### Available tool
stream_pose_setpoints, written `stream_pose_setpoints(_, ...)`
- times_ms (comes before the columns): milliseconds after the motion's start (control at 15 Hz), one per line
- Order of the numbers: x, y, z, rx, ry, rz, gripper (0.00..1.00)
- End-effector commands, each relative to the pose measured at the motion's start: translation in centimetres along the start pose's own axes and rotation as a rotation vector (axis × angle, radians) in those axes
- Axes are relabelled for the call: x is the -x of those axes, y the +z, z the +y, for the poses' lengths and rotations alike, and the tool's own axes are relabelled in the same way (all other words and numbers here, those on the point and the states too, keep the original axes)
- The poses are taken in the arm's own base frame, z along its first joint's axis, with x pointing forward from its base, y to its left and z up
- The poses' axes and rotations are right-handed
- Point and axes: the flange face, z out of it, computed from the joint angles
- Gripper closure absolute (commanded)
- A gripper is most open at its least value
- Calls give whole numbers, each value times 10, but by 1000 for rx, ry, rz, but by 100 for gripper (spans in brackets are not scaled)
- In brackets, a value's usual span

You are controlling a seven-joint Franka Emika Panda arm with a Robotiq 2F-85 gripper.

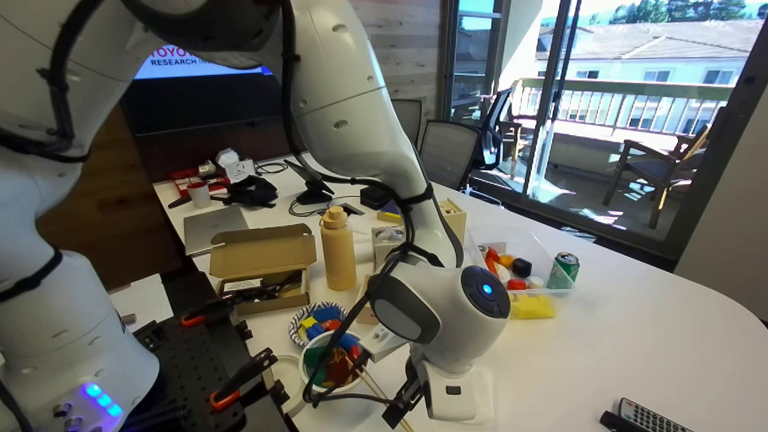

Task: Use the chopsticks to stir the blocks in the white bowl.

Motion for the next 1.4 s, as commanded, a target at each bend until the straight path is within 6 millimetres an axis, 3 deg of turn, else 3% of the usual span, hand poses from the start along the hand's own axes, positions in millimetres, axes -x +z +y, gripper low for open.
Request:
stream_pose_setpoints(0, -13, 15, -2, 24, 68, 1, 0)
stream_pose_setpoints(600, -32, 6, 29, 48, 183, 35, 0)
stream_pose_setpoints(1333, -27, 27, 17, 69, 155, 20, 0)
